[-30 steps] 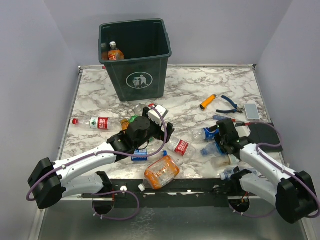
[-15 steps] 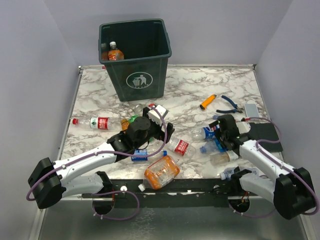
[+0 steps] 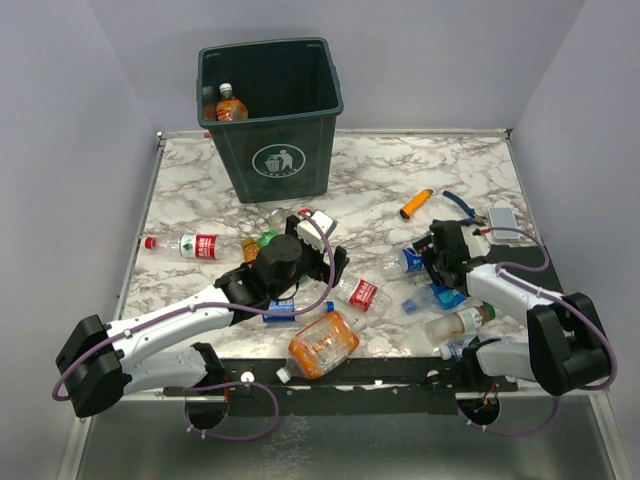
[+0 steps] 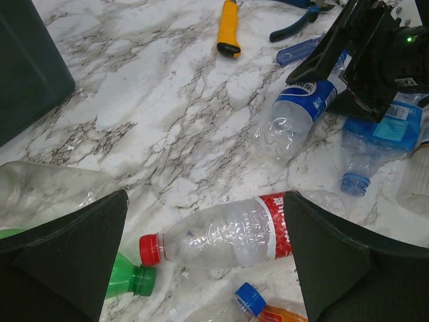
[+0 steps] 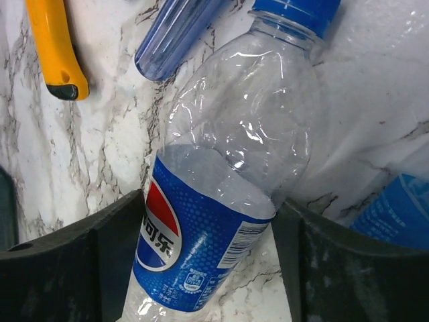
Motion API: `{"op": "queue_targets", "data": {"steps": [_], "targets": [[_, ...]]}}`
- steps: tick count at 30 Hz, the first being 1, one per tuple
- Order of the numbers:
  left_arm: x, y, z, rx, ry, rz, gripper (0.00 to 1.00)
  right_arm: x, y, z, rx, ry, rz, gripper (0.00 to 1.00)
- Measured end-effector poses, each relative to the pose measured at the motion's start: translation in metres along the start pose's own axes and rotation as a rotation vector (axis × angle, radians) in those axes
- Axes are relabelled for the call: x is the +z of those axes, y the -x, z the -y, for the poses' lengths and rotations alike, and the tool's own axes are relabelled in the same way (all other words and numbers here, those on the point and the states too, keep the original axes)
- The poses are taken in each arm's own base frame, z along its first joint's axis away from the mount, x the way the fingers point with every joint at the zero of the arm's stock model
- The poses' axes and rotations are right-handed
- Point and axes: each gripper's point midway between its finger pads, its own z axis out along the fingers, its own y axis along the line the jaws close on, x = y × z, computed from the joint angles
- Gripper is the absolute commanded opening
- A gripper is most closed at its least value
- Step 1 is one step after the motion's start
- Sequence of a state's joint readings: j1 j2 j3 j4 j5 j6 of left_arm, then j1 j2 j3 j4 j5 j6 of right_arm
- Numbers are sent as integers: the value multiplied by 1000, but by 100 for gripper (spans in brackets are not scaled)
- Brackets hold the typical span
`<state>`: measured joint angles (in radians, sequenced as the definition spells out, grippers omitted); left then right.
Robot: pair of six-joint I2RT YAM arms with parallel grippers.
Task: Put the plastic bottles in the bin
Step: Pick up the plastic bottle at the center of the board.
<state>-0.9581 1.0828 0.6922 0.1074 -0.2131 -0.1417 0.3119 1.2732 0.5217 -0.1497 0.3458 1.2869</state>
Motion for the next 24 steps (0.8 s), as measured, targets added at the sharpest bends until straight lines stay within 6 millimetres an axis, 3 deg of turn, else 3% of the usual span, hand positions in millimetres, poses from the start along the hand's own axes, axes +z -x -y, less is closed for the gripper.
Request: {"op": "queue_targets", "data": {"steps": [6, 9, 12, 15, 19, 24], "targets": [[0, 0, -2, 1, 12, 2, 99, 2, -5, -5, -34, 34, -20, 42], [0, 0, -3, 2, 17, 2, 99, -4, -2, -10, -73, 67, -17, 37], [0, 1, -5, 1, 28, 4, 99, -22, 8, -27, -129, 160, 4, 36], [0, 2, -10, 0, 60, 11, 99, -54, 20, -55, -220, 326, 32, 36], [-8, 9, -22, -16, 119, 52, 99, -113, 29, -106, -385, 630, 55, 37], [-26, 50, -27, -93, 141, 194, 99, -201, 13, -161, -669, 1005, 37, 37]]}}
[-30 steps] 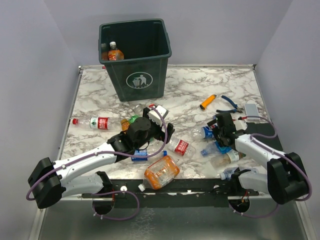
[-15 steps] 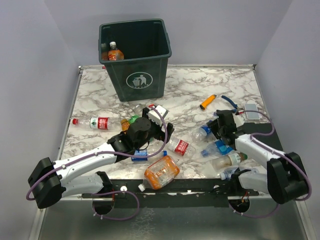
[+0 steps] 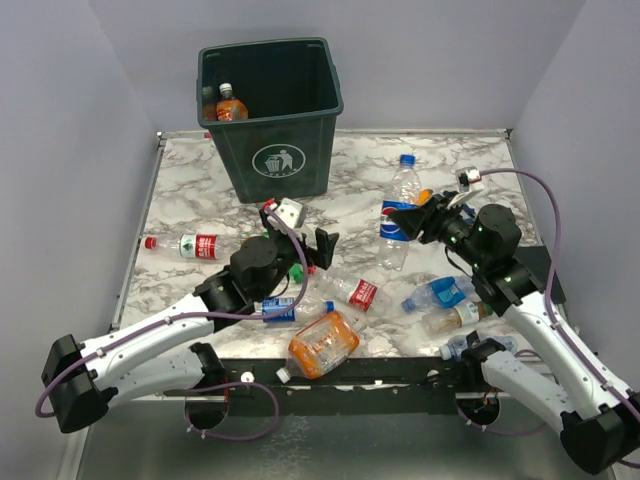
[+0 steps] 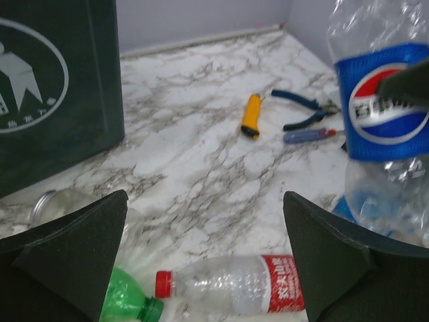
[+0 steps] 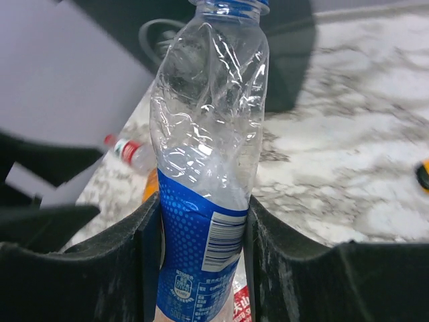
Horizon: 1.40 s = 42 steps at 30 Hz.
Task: Put the plastic bottles in the bin
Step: Pick up the plastic bottle at the center of the board.
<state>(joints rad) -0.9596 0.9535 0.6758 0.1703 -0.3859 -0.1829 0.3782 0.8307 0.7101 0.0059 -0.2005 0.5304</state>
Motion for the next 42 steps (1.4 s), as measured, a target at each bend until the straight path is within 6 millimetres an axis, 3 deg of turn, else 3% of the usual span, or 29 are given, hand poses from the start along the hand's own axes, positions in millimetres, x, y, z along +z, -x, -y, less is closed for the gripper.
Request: {"op": "queue_targets", "data": {"steps": [3, 6, 10, 15, 18, 21, 27, 32, 37, 42], "targets": [[-2, 36, 7, -52, -14, 73, 99, -4, 2, -52, -147, 182, -45, 36], [-2, 85, 21, -110, -51, 146, 99, -9, -6, -87, -268, 310, -79, 34], [-2, 149, 40, -199, -136, 230, 99, -13, -17, -101, -369, 380, -99, 32], [4, 182, 45, -307, -230, 251, 99, -14, -21, -102, -433, 415, -91, 30], [16, 183, 41, -383, -277, 218, 99, -17, -26, -101, -453, 435, -87, 30], [31, 170, 39, -452, -315, 156, 94, -18, -31, -100, -464, 448, -87, 30], [50, 141, 67, -527, -455, 8, 86, -19, -29, -101, -472, 454, -76, 30], [51, 131, 80, -551, -525, -55, 73, -20, -28, -101, -479, 456, -69, 30], [48, 136, 86, -549, -564, -43, 45, -19, -27, -102, -481, 457, -65, 31], [46, 138, 87, -544, -577, -38, 44, -16, -29, -101, -481, 454, -72, 33]]}}
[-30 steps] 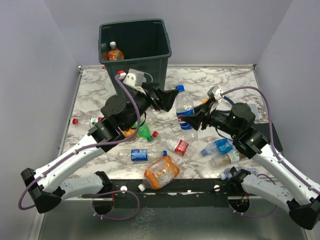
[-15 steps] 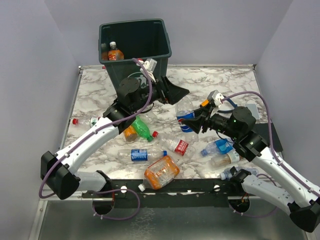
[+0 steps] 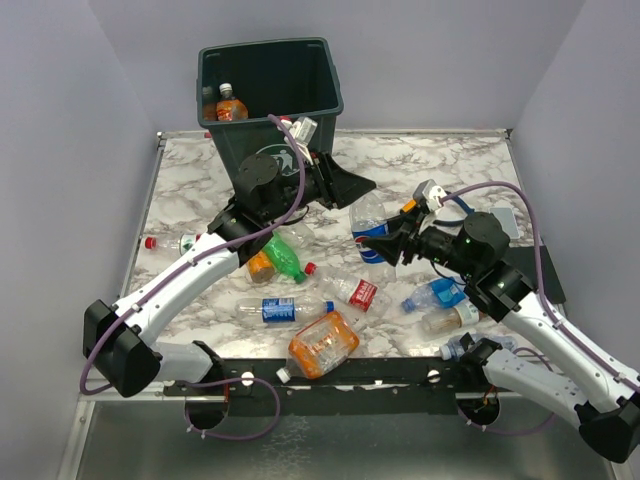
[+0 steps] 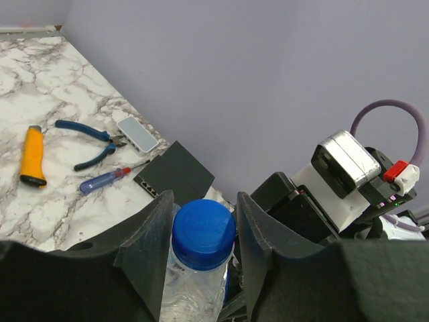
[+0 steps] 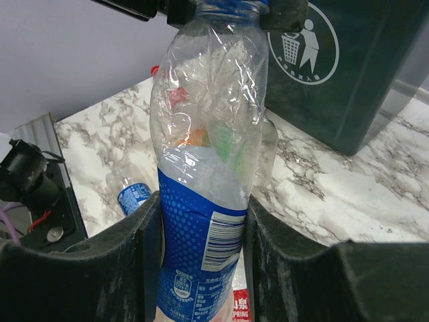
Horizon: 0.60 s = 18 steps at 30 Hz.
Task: Put the plastic bottles in the bin
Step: Pick up the plastic bottle at the center of the board.
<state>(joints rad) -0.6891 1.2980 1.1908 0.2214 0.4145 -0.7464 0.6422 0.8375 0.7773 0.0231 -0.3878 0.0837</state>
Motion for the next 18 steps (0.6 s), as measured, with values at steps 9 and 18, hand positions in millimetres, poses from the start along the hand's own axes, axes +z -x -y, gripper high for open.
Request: {"op": "queue_targets", "data": {"steps": [9, 18], "targets": [[0, -2, 0, 13, -5, -7, 61, 1, -2, 2, -3, -6, -6, 39], [-1, -10, -2, 24, -15, -29, 5, 1, -3, 4, 2, -19, -9, 39]]}}
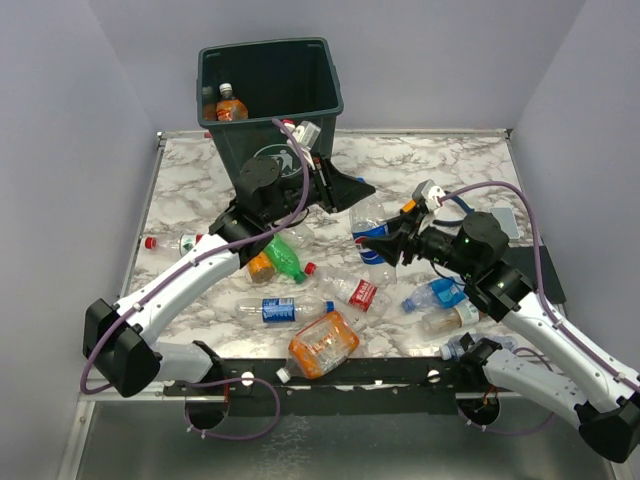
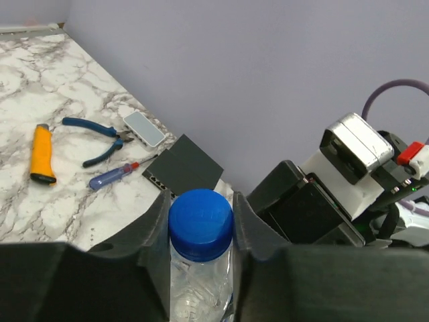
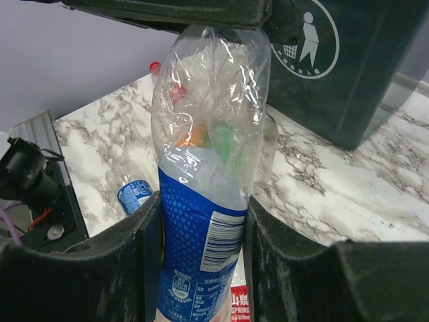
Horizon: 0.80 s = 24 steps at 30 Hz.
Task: Put the plastic bottles in the bin
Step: Pick up the plastic bottle at the center of the board.
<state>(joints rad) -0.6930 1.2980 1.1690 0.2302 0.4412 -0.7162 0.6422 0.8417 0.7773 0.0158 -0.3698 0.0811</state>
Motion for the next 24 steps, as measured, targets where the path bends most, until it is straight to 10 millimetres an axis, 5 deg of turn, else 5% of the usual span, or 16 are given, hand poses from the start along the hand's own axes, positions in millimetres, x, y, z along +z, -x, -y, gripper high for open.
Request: {"op": "queue_targets", "data": {"steps": [2, 6, 14, 19, 24], "targets": [[0, -1, -2, 13, 1, 0, 0, 0, -2, 0, 8, -1, -6, 49], [0, -1, -2, 20, 3, 2, 0, 0, -2, 0, 22, -8, -7, 96], [1, 20, -11, 66, 105, 77, 0, -3, 17, 0, 81, -41, -5, 100], [-2, 99, 12, 198, 168, 291, 0, -19, 74, -11, 75, -29, 98, 100], [-28, 206, 46, 402, 249, 646, 0, -54, 114, -26, 76, -25, 230, 100]]}}
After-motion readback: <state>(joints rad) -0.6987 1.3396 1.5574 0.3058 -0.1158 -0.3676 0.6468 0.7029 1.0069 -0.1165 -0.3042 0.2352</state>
